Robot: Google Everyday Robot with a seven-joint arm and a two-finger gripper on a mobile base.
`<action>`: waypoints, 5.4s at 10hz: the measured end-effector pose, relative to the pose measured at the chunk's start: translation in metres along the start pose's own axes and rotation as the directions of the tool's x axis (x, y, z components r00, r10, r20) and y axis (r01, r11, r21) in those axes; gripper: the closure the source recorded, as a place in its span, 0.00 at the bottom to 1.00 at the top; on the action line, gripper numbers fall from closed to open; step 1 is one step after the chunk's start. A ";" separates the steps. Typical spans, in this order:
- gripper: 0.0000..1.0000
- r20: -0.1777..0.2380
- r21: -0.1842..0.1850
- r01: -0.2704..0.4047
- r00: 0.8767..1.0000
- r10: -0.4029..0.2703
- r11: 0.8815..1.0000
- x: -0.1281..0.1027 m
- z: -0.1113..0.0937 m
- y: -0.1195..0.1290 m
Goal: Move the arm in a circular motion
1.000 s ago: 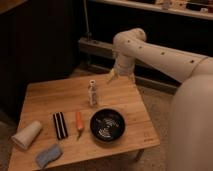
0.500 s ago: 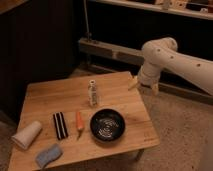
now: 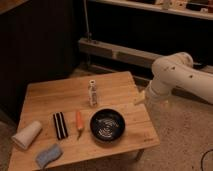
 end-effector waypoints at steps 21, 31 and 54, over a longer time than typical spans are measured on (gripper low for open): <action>0.20 0.005 -0.085 0.778 0.625 -0.780 0.623 0.183 -0.017 0.335; 0.20 0.070 0.036 0.636 0.767 -0.637 0.770 -0.003 -0.011 0.362; 0.20 -0.003 -0.070 0.101 0.995 -0.101 0.992 0.113 0.007 0.009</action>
